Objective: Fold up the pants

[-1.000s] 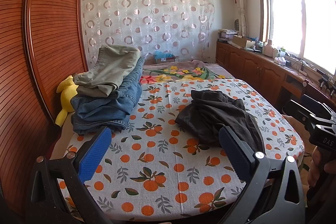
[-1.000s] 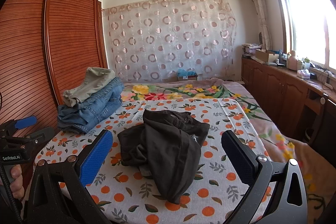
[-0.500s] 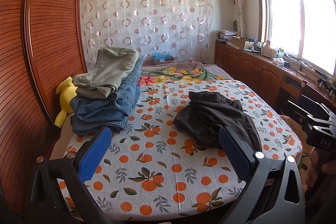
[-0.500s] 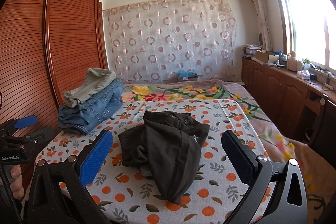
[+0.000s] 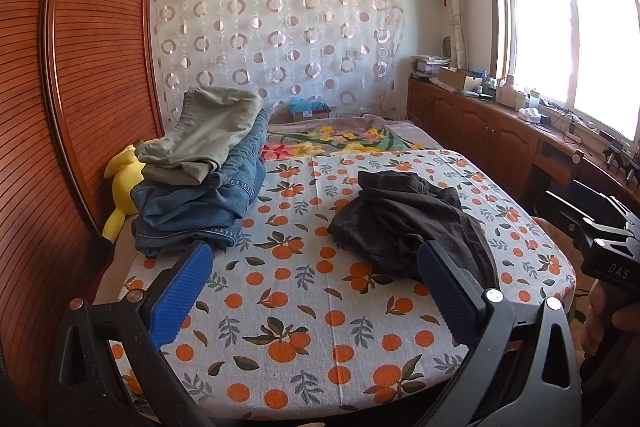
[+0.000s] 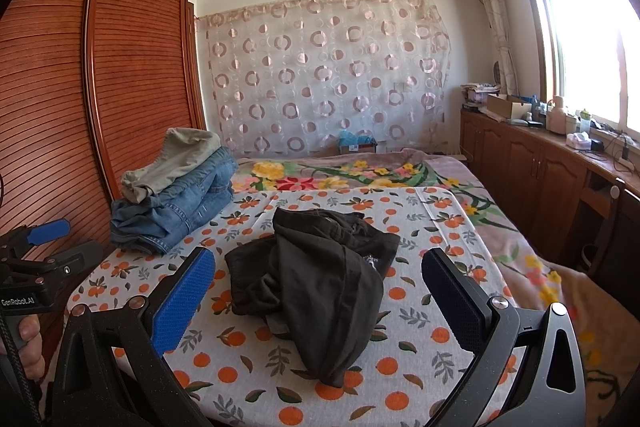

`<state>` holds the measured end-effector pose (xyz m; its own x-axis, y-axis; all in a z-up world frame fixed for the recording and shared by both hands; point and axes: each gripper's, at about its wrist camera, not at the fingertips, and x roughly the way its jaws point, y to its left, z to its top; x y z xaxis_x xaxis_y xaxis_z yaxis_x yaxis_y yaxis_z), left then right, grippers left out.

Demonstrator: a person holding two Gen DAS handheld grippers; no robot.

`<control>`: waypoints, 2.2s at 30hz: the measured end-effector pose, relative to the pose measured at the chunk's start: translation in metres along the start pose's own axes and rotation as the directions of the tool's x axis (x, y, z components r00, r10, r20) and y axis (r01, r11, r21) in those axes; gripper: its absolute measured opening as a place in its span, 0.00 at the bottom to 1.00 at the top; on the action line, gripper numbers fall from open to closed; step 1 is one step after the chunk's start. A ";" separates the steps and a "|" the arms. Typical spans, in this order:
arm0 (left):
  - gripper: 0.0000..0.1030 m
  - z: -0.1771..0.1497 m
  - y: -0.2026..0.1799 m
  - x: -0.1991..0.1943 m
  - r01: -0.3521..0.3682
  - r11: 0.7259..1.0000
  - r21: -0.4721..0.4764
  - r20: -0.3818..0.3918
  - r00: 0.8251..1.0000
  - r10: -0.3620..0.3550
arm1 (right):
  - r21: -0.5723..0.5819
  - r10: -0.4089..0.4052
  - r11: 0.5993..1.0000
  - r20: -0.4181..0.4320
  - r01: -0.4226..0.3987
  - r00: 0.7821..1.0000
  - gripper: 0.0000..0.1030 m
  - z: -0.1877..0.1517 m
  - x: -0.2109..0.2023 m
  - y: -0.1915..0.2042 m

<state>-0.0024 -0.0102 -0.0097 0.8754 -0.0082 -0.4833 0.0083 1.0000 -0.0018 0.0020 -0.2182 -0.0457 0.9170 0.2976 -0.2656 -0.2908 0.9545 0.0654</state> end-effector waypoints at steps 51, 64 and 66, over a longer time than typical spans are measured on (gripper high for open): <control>0.99 -0.052 0.014 0.095 0.136 0.990 -0.030 -0.224 0.965 -0.140 | -0.028 -0.180 0.984 -0.230 0.178 0.956 0.05 0.017 0.027 -0.126; 0.99 -0.042 -0.010 0.104 0.182 0.983 0.029 -0.224 0.960 -0.171 | 0.021 -0.129 0.990 -0.273 0.140 0.953 0.29 0.006 0.013 -0.129; 0.99 -0.041 -0.015 0.105 0.194 0.980 0.039 -0.223 0.958 -0.181 | 0.027 -0.128 0.990 -0.285 0.141 0.950 0.33 -0.003 0.023 -0.138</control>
<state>0.0698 -0.0261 -0.0961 0.7292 -0.1884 -0.6579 0.1968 0.9785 -0.0620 0.0622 -0.3438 -0.0636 0.8306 0.1555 -0.5347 -0.1508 0.9871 0.0529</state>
